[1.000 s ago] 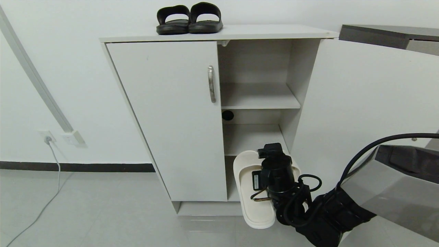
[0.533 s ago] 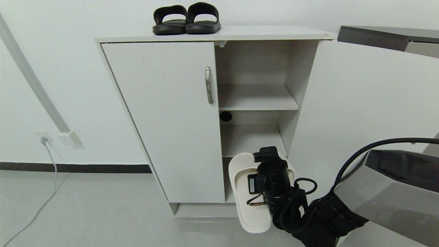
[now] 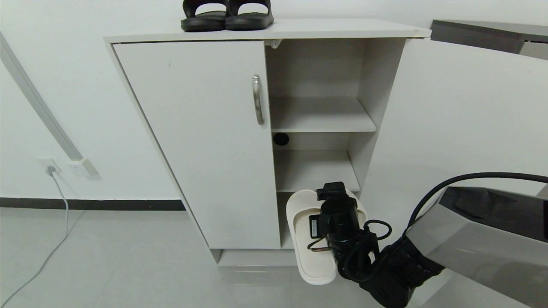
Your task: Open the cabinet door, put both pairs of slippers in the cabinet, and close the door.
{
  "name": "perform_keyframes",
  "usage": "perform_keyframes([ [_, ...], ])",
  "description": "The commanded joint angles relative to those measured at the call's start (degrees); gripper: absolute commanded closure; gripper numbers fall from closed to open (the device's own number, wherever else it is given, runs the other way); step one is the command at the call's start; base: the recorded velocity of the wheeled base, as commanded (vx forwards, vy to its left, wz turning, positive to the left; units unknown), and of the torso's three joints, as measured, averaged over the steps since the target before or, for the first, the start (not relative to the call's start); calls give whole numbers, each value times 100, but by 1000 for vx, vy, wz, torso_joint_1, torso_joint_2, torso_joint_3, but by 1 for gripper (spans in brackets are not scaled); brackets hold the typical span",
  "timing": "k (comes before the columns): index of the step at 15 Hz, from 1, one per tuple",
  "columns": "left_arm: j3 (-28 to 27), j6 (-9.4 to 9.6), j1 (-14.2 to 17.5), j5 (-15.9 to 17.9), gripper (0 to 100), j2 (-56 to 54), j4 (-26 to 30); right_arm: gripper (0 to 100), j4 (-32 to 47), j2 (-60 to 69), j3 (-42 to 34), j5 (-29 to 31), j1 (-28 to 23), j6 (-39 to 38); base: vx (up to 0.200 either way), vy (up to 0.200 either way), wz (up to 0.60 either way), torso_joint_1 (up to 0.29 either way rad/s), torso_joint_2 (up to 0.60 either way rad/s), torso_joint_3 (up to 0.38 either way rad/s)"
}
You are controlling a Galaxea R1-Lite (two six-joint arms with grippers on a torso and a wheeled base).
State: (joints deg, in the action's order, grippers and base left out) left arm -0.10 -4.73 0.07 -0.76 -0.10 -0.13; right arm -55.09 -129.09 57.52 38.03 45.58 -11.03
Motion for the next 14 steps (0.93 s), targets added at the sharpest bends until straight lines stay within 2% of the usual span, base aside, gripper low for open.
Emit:
perform_keyframes([
  [1,1,-2,1,-4,100,10,-4,100,-2,-99,137,2,-49,5,0,0,0,2,-2,-193],
  [6,10,-2,1,-39,100,10,-4,100,-186,-73,128,64,-40,57,0,0,0,4,1,-199],
  [11,10,-10,1,-47,100,10,-4,100,-1821,-187,-127,169,-84,936,0,0,0,1,3,-53],
  [14,10,-10,1,-47,100,10,-4,100,-2102,-424,-127,178,-111,1112,0,0,0,0,0,0],
])
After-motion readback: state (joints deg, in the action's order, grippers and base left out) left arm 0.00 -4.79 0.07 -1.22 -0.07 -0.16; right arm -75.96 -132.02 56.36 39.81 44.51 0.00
